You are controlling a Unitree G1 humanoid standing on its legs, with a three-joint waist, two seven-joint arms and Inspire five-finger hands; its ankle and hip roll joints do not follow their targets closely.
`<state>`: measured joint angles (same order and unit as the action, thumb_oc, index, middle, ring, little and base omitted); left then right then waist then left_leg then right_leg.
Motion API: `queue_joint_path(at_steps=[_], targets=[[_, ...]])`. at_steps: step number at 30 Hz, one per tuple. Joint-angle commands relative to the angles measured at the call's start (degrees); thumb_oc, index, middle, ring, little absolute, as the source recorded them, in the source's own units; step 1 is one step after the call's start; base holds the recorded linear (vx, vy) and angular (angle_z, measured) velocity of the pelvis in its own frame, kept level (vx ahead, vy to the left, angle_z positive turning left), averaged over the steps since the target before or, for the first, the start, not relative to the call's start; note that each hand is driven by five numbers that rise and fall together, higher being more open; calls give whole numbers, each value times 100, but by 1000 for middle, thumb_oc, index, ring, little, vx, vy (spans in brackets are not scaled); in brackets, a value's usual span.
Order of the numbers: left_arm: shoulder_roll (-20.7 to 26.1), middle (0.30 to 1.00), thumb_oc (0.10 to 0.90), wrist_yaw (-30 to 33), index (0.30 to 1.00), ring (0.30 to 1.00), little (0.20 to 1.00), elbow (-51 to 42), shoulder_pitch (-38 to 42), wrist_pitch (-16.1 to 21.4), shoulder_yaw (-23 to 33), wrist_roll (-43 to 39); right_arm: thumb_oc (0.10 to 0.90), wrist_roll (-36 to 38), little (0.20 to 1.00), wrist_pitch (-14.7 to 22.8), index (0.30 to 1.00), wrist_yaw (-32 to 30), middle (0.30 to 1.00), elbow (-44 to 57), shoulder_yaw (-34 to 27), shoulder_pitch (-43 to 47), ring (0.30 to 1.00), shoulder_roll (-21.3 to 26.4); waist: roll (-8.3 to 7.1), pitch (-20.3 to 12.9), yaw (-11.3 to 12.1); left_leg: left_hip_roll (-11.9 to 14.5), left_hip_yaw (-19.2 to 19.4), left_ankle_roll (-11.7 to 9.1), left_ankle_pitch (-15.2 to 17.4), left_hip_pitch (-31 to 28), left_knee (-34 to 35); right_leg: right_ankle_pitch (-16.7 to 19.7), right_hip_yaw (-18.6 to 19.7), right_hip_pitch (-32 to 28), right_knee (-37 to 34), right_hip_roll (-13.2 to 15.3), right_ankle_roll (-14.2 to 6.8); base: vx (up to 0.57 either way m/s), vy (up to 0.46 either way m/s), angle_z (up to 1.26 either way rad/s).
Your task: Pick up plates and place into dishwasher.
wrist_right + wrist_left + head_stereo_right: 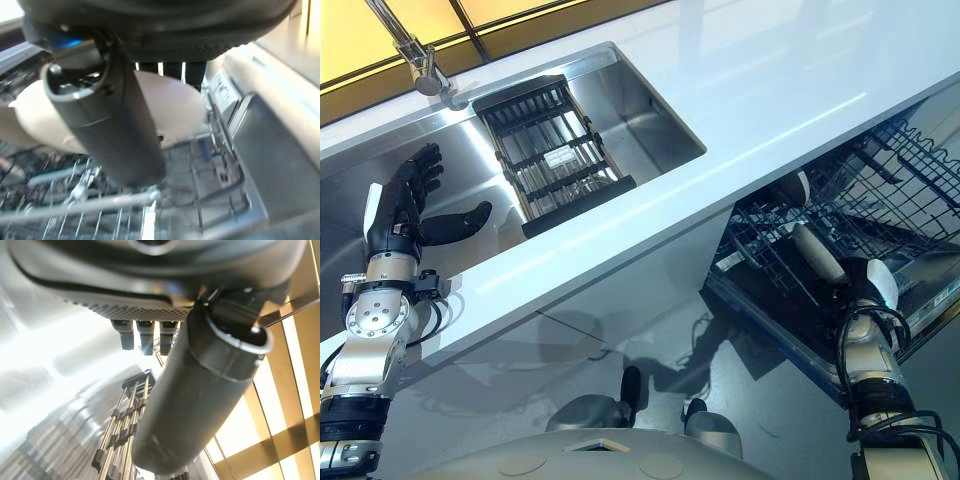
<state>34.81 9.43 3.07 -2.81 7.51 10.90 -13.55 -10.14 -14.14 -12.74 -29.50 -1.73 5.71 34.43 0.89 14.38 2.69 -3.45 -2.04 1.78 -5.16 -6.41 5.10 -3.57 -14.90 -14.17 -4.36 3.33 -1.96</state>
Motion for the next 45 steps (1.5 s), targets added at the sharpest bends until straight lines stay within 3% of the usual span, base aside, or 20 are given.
queue_joint_path(at_steps=[1,17,25,31,33,38,45], targets=[[395,900,800,190,900,900,900,-549,413,489,31,-22,800,149,900,408,900,-107,900,1036,210,296,900,264,202,-272,23,-141,385,38,867,-274,-135,-279,48,1020,1382,-69,-418,0,0,0],[308,900,800,198,900,900,900,-608,341,475,123,28,800,169,900,1113,900,-504,900,2378,-468,-6,900,200,113,-388,-143,-123,550,77,932,-365,-79,-254,159,959,1274,-103,-460,-7,2,-2],[267,900,800,242,900,900,900,-672,242,512,323,64,800,1069,900,1520,900,-111,900,3071,-834,-371,900,4,69,-441,-288,-120,660,73,942,-370,-54,-231,234,976,1258,-125,-473,-29,3,-6],[210,900,800,261,900,900,900,-648,74,616,537,91,800,2343,900,2226,900,-514,900,3619,-1331,-734,900,-409,75,-471,-445,-130,784,72,962,-366,-42,-196,321,1010,1226,-146,-503,-22,7,-9],[147,900,800,250,900,900,900,-633,-95,741,677,89,800,2761,900,2630,900,-745,900,3684,-1569,-1014,900,-702,102,-484,-519,-132,844,80,985,-364,-38,-206,360,1036,1224,-145,-518,-17,13,-17],[107,900,800,276,900,900,900,-618,-314,814,818,86,800,3422,900,3248,900,-1255,900,3413,-1793,-1289,900,-1252,192,-511,-636,-149,923,107,1020,-364,-37,-227,433,1087,1227,-142,-536,-4,14,-12],[251,900,800,333,900,900,900,-474,-101,663,680,42,800,3656,900,3403,900,-1385,900,2608,-1598,-1084,900,-1429,325,-452,-659,-184,950,130,1037,-375,-84,-269,484,1114,1272,-88,-524,10,13,-4]])
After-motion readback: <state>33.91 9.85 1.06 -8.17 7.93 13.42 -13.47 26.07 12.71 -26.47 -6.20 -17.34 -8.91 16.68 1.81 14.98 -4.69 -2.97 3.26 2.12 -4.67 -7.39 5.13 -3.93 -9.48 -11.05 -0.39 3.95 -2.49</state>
